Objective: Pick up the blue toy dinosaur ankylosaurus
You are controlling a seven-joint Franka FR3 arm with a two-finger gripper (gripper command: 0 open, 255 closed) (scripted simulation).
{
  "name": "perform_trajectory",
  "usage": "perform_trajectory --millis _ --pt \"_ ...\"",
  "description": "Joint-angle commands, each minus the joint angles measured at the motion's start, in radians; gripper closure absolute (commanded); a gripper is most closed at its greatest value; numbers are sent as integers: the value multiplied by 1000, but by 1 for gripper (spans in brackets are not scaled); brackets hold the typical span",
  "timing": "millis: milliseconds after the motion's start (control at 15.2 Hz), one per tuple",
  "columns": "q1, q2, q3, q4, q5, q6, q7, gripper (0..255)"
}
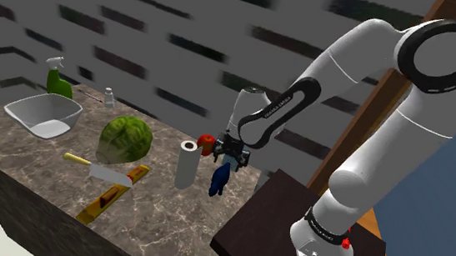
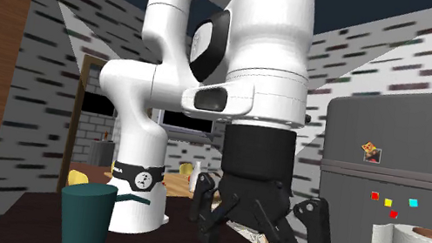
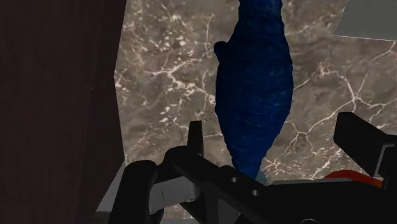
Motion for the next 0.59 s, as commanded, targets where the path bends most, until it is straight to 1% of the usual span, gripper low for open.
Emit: perform_trajectory --millis 0,264,396,462,528 --pt "-13 72 1 7 -79 63 115 0" --pt "-4 150 -29 13 -173 128 180 0" --pt "8 189 -53 18 -224 159 217 0" --pt "14 201 -62 20 -238 168 227 0" --pt "15 201 -63 20 -238 168 227 0"
